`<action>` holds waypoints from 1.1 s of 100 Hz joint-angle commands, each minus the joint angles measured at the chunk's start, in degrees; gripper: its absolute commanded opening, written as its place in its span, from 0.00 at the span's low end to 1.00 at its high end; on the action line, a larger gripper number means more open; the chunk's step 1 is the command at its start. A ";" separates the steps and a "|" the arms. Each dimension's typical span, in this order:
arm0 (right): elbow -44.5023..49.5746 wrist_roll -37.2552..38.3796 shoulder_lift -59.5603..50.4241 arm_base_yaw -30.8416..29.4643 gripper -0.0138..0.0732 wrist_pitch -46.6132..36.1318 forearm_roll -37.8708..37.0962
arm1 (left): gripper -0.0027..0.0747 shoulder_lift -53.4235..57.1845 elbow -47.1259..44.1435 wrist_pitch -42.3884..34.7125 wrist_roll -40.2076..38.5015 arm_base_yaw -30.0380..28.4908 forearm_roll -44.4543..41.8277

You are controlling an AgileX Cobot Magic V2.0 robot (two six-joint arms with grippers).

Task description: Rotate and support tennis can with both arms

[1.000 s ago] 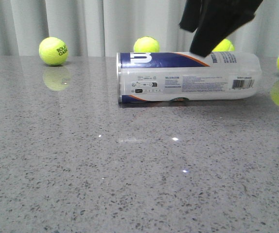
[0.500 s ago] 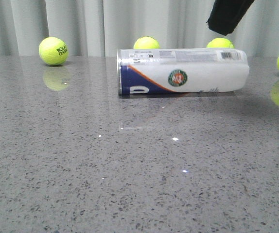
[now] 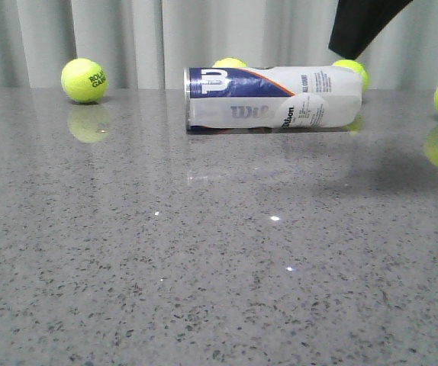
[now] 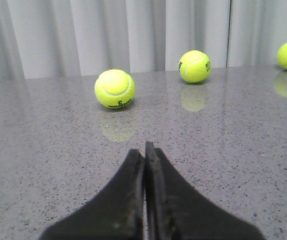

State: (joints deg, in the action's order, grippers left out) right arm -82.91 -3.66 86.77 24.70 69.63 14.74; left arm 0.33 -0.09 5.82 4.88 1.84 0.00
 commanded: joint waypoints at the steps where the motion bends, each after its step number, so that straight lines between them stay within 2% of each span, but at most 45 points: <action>1: -0.18 0.18 -2.47 -0.22 0.08 -2.39 0.52 | 0.01 1.66 -2.44 -4.58 -0.51 -0.06 0.00; 16: 4.44 0.18 -4.92 -0.22 0.08 -8.54 1.65 | 0.01 1.66 -2.44 -4.58 -0.51 -0.06 0.00; 31: 13.24 0.06 -11.42 -0.22 0.08 -17.13 1.65 | 0.01 1.66 -2.44 -4.58 -0.51 -0.06 0.00; 74: 43.71 -3.39 -42.07 -0.22 0.08 -43.58 1.65 | 0.01 1.66 -2.44 -6.69 -0.51 -0.06 0.00; 90: 52.43 -3.39 -53.43 -0.22 0.08 -48.57 1.65 | 0.01 1.66 -2.44 -7.97 -0.51 -0.06 0.00; 110: 58.52 -3.39 -64.93 -0.22 0.08 -49.44 1.65 | 0.01 1.66 -0.11 -6.99 -0.51 -0.06 0.00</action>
State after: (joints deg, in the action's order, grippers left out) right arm -24.58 -6.44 25.55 24.70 25.07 15.65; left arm 0.33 -0.09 2.81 4.88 1.84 0.00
